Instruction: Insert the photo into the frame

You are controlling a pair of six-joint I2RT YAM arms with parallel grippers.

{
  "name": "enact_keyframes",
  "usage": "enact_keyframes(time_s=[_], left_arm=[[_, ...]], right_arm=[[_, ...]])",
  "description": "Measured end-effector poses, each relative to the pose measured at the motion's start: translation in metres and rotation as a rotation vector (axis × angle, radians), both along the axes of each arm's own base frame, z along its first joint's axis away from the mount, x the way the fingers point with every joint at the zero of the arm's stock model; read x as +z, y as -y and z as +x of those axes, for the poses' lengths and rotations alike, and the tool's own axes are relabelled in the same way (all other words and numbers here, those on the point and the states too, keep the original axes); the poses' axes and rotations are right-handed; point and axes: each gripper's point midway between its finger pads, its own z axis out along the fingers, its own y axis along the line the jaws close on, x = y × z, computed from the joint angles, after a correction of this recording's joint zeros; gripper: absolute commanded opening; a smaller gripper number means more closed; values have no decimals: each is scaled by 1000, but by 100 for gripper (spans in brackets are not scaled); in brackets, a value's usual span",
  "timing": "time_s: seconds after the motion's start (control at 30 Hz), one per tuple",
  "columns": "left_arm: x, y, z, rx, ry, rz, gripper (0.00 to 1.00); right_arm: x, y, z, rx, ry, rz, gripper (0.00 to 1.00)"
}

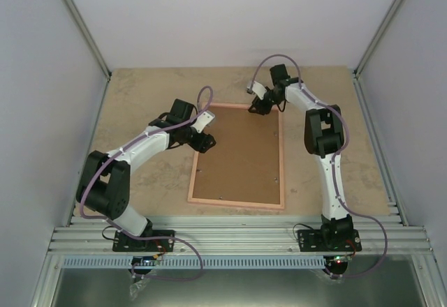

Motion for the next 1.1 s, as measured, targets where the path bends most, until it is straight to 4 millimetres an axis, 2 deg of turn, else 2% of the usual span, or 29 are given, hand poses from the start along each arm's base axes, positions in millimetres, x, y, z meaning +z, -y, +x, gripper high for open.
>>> enact_keyframes(time_s=[0.17, 0.3, 0.43, 0.8, 1.1], left_arm=[[-2, 0, 1, 0, -4, 1, 70], [-3, 1, 1, 0, -6, 2, 70], [-5, 1, 2, 0, -10, 4, 70], [-6, 1, 2, 0, -12, 6, 69], [-8, 1, 3, 0, -16, 7, 69]], right_arm=[[0, 3, 4, -6, 14, -4, 33], [1, 3, 5, -10, 18, -4, 31], [1, 3, 5, -9, 16, -1, 38], [1, 0, 1, 16, 19, -5, 41], [0, -3, 3, 18, 11, -3, 30]])
